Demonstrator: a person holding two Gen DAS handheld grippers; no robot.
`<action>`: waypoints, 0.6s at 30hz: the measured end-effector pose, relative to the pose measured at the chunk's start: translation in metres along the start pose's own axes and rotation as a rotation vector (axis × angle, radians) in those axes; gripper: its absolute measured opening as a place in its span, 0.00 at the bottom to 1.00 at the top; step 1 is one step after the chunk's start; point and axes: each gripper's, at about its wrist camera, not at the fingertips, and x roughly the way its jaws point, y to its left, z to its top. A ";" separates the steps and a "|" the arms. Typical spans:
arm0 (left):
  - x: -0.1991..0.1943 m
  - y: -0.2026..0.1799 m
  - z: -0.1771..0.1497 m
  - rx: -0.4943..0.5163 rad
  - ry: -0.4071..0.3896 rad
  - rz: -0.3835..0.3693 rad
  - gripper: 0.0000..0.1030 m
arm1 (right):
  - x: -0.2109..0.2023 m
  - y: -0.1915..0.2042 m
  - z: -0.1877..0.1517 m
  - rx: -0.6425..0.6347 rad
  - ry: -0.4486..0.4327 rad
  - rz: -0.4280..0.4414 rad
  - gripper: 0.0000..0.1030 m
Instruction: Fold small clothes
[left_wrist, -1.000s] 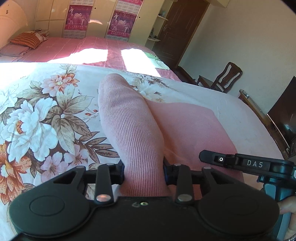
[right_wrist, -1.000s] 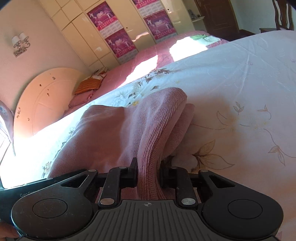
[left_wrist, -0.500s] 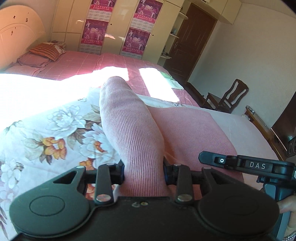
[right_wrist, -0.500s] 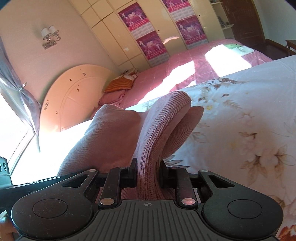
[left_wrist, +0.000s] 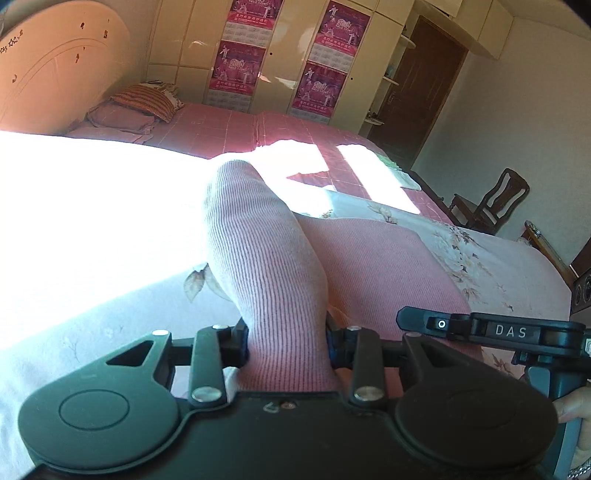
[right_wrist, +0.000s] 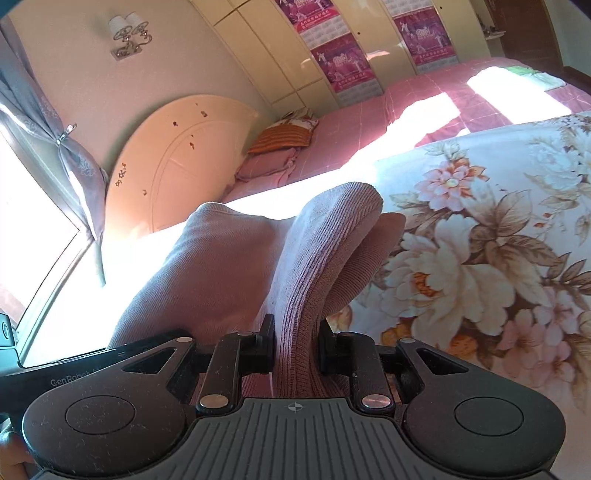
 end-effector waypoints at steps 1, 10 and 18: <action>0.002 0.009 -0.001 -0.010 0.004 -0.001 0.32 | 0.008 0.004 -0.002 -0.001 0.010 -0.001 0.20; 0.033 0.057 -0.033 -0.036 0.019 0.029 0.60 | 0.054 -0.016 -0.020 0.041 0.085 -0.081 0.20; -0.008 0.051 -0.026 0.001 -0.142 0.070 0.58 | 0.034 -0.013 -0.008 -0.015 0.018 -0.171 0.22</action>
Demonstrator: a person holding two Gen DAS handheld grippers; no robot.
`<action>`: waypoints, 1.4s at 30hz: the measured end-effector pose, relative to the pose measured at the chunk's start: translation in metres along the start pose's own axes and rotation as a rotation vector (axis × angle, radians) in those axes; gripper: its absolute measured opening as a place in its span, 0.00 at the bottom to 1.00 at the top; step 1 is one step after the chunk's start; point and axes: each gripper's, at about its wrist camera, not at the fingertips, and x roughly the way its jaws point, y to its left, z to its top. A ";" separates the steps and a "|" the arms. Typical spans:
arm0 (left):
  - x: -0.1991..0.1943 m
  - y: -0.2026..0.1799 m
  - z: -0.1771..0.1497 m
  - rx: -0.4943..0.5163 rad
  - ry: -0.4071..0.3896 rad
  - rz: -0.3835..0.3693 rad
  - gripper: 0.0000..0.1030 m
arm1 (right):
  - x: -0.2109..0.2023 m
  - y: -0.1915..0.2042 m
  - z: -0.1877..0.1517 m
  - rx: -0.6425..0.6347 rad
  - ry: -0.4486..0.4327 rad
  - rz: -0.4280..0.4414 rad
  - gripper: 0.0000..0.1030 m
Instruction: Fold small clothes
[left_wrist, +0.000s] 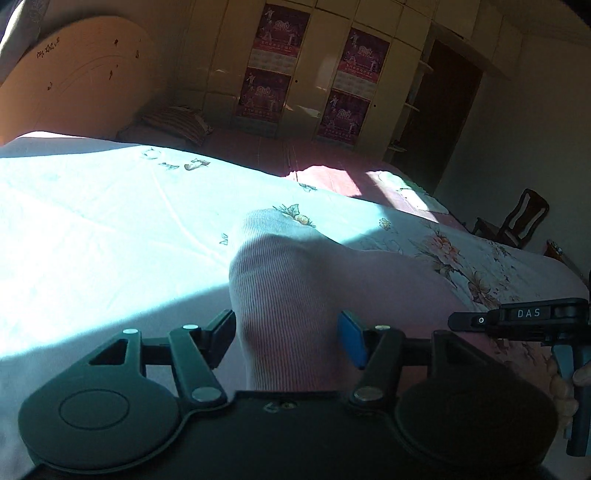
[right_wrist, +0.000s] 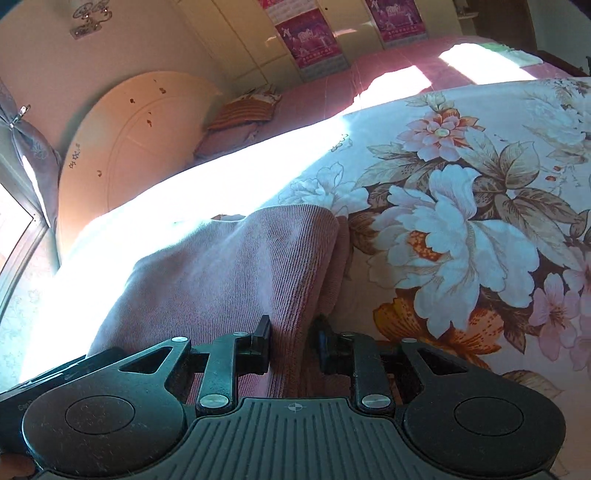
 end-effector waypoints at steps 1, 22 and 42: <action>-0.007 0.004 0.003 0.000 -0.034 -0.008 0.58 | -0.005 0.003 0.002 -0.024 -0.030 -0.029 0.21; -0.013 -0.025 -0.020 0.116 0.032 -0.038 0.57 | -0.010 0.034 -0.042 -0.202 0.025 -0.128 0.00; -0.033 -0.051 -0.053 0.171 0.149 0.003 0.62 | -0.053 0.023 -0.099 -0.019 0.060 -0.100 0.00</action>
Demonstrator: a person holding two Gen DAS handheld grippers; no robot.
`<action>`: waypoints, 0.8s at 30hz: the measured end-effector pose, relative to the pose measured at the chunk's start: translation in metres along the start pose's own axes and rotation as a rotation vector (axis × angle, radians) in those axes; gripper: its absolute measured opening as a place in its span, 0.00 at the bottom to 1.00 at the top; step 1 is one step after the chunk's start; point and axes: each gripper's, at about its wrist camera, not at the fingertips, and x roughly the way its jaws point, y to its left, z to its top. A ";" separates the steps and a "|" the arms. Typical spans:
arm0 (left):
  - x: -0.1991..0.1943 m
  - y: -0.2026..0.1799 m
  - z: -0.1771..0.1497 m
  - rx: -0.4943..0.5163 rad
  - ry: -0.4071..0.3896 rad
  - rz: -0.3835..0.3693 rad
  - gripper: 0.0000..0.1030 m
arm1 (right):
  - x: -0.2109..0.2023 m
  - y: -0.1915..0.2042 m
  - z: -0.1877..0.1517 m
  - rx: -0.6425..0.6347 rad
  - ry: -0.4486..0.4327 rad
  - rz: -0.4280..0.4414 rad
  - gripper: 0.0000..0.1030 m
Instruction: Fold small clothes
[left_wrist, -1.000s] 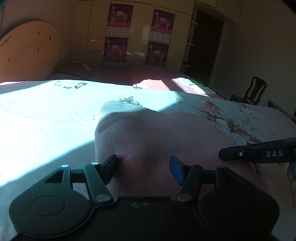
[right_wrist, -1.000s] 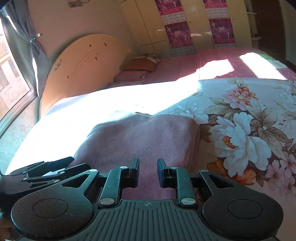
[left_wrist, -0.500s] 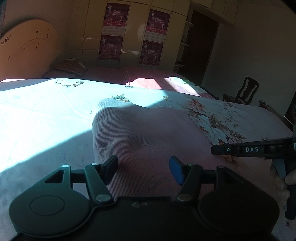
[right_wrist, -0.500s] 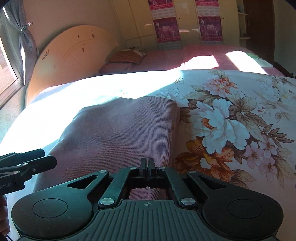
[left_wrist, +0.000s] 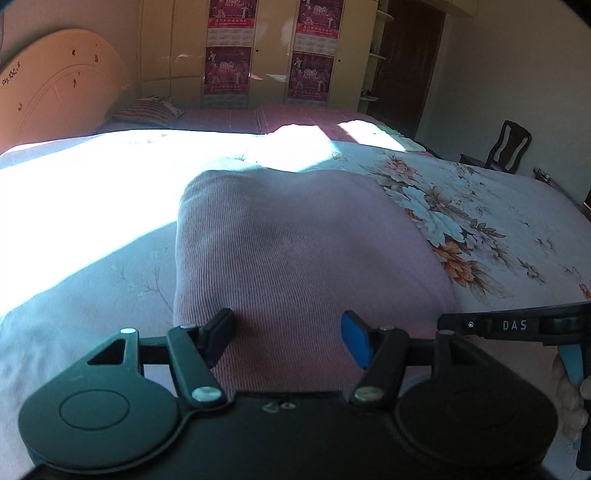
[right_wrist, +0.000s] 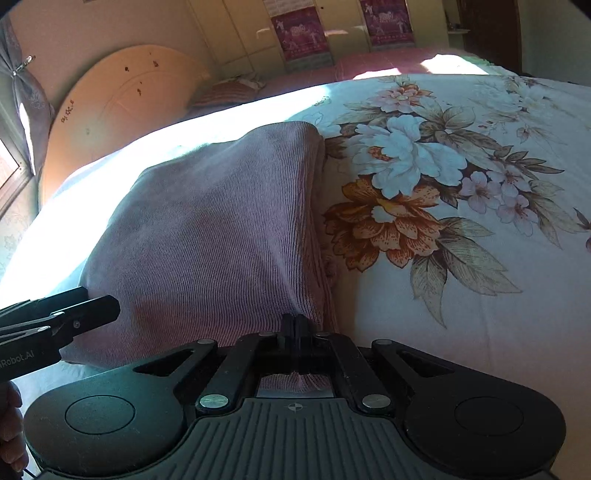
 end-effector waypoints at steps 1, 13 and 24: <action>-0.002 -0.001 0.001 -0.009 0.010 0.000 0.66 | -0.004 0.001 0.001 0.015 0.006 0.010 0.00; -0.045 -0.014 -0.005 -0.119 0.115 0.044 0.82 | -0.069 0.009 -0.013 0.125 0.049 0.103 0.63; -0.147 -0.060 -0.047 -0.118 0.056 0.156 0.84 | -0.151 0.016 -0.070 -0.024 0.077 0.164 0.63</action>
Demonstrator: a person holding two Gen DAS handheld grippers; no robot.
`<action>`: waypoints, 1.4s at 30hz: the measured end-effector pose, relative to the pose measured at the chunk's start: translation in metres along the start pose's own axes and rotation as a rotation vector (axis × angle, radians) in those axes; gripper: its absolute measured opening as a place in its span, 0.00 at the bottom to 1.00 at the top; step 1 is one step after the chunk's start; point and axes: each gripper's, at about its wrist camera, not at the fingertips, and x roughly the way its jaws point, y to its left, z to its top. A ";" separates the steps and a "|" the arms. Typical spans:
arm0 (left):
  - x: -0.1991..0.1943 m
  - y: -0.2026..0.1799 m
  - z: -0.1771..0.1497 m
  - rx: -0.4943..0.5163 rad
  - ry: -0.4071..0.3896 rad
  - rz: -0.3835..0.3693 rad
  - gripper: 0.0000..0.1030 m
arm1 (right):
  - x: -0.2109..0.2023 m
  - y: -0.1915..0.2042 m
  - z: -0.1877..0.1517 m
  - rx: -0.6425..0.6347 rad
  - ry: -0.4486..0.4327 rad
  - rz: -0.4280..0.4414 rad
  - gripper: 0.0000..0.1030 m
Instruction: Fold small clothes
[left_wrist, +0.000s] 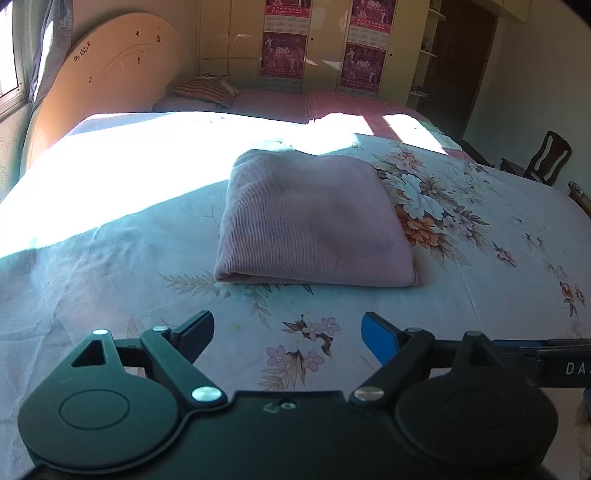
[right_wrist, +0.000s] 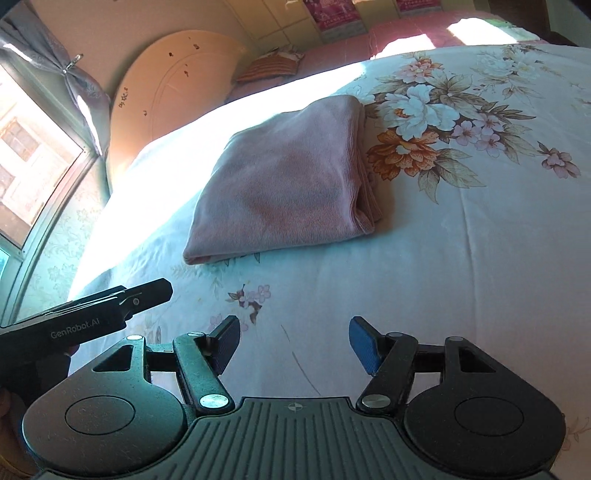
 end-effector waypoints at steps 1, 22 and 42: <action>-0.016 -0.006 -0.006 -0.003 -0.013 0.013 0.84 | -0.012 0.004 -0.006 -0.023 -0.029 -0.010 0.63; -0.186 -0.069 -0.085 -0.023 -0.201 0.205 0.84 | -0.179 0.063 -0.108 -0.239 -0.507 -0.222 0.91; -0.213 -0.081 -0.097 -0.015 -0.274 0.199 0.84 | -0.199 0.062 -0.132 -0.277 -0.544 -0.221 0.93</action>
